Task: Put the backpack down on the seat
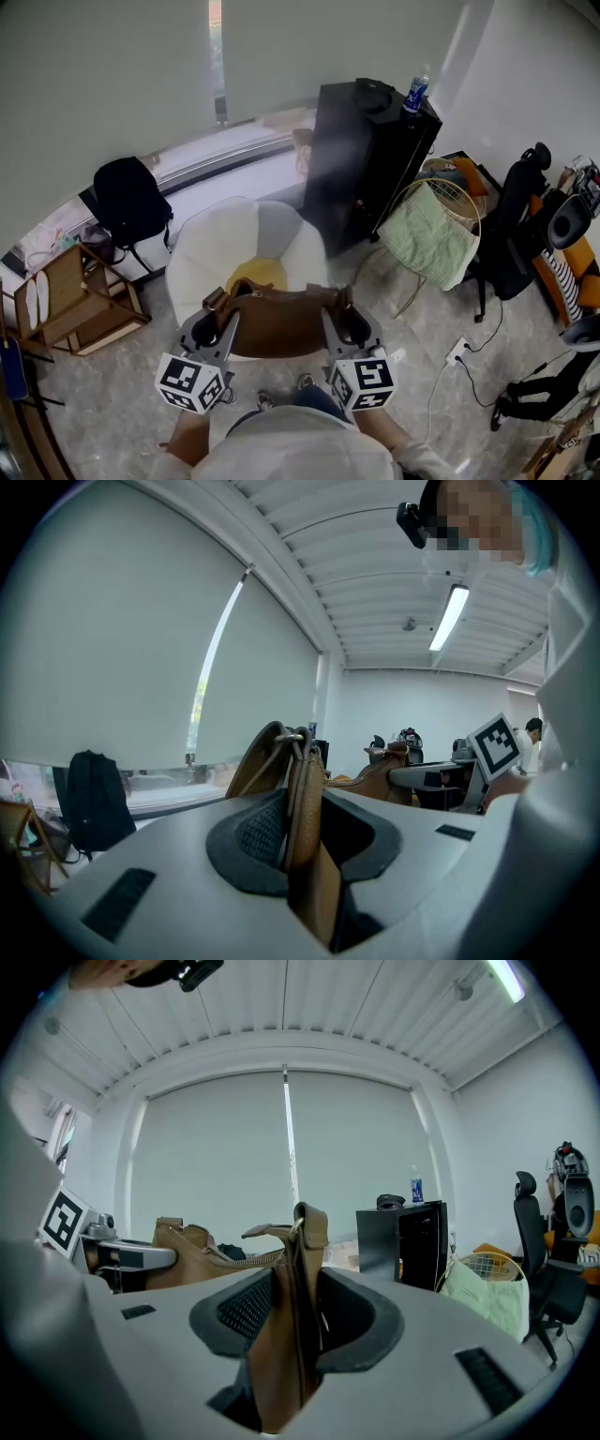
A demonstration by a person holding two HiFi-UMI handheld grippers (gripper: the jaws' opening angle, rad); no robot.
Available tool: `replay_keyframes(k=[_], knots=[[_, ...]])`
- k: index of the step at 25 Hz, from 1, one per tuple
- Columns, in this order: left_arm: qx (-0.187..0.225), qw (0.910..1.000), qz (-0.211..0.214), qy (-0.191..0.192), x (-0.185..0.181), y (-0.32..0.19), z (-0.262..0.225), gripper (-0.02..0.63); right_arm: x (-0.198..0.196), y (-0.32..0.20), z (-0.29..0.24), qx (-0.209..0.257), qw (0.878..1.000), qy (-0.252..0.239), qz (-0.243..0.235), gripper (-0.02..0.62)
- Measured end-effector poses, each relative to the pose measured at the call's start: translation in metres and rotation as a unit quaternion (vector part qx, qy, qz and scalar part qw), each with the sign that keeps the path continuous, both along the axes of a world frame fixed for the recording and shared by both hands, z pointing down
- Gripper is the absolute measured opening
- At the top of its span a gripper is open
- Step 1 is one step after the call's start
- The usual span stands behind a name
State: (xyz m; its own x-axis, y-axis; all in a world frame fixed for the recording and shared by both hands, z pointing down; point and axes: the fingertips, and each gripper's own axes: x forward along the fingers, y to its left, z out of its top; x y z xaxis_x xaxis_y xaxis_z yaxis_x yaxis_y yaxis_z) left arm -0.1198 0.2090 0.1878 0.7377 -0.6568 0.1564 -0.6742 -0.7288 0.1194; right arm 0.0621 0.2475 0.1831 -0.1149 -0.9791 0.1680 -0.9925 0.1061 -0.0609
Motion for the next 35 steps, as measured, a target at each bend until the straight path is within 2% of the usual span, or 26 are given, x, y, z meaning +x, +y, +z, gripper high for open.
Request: replay_keyframes(k=[10, 18, 23, 27, 35], knots=[[0.002, 0.998, -0.062, 0.001, 0.043, -0.031, -0.002, 0.105, 0.046, -0.054, -0.003, 0.0, 0.998, 0.001, -0.064, 0.172], [0.001, 0.9947, -0.103, 0.0, 0.054, -0.05, 0.003, 0.104, 0.055, -0.09, 0.002, -0.003, 0.994, -0.004, -0.109, 0.172], [-0.005, 0.994, -0.109, -0.002, 0.037, -0.068, 0.007, 0.106, 0.041, -0.111, 0.007, -0.004, 0.993, -0.008, -0.114, 0.172], [-0.002, 0.9948, -0.101, -0.002, 0.011, -0.097, 0.005, 0.104, 0.014, -0.137, 0.006, -0.002, 0.994, -0.011, -0.104, 0.172], [0.016, 0.9984, -0.054, 0.0, -0.034, -0.167, -0.01, 0.104, -0.031, -0.189, -0.01, 0.017, 0.998, -0.012, -0.055, 0.172]])
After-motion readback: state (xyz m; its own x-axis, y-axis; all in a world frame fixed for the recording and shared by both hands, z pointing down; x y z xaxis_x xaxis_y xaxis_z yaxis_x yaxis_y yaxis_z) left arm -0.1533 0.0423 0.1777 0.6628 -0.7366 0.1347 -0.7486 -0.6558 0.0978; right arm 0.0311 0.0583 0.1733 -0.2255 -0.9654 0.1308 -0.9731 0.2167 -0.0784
